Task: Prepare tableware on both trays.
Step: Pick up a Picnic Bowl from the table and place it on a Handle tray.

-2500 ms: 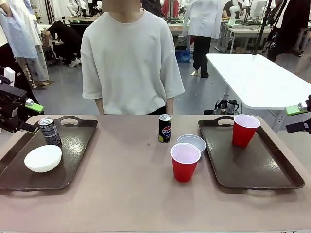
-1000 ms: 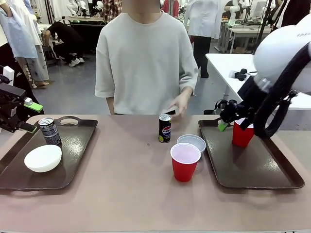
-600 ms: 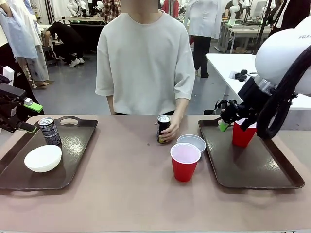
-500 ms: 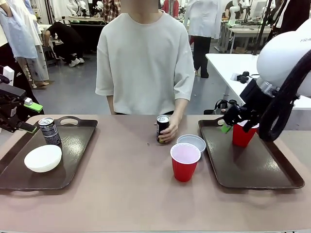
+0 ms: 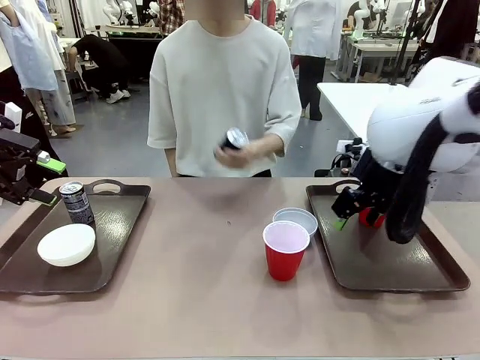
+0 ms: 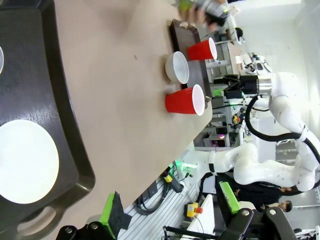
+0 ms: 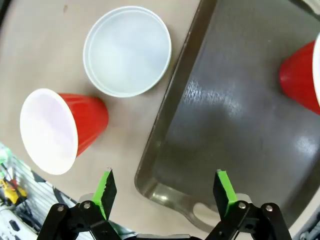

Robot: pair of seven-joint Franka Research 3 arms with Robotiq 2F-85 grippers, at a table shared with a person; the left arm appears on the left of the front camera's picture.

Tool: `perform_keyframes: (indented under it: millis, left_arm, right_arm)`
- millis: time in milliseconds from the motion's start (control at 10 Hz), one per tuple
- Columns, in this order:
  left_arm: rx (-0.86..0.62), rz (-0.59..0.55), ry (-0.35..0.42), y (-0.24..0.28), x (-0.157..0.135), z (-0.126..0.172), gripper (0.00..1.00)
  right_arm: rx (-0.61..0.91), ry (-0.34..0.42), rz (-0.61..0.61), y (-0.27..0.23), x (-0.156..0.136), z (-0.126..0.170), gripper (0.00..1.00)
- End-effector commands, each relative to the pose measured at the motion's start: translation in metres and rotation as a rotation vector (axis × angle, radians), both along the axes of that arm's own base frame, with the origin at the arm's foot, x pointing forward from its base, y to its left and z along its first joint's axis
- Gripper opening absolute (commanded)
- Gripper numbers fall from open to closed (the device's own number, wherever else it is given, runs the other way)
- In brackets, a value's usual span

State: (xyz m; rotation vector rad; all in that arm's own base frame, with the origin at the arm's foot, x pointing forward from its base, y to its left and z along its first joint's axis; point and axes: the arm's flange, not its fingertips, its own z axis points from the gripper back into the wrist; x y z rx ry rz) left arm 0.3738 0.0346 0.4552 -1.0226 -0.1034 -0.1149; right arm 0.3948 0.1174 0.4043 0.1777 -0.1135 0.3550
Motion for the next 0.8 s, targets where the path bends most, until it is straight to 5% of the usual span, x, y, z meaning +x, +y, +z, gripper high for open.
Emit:
perform_keyframes:
  millis: [0,700]
  left_arm:
    - [-0.017,-0.009,-0.024,0.001,0.000,0.000,1.00]
    - [-0.017,-0.009,-0.024,0.001,0.000,0.000,1.00]
  right_arm:
    - [-0.046,-0.013,-0.052,0.014,0.025,-0.010,1.00]
    - [-0.048,-0.012,-0.052,0.015,0.020,-0.018,1.00]
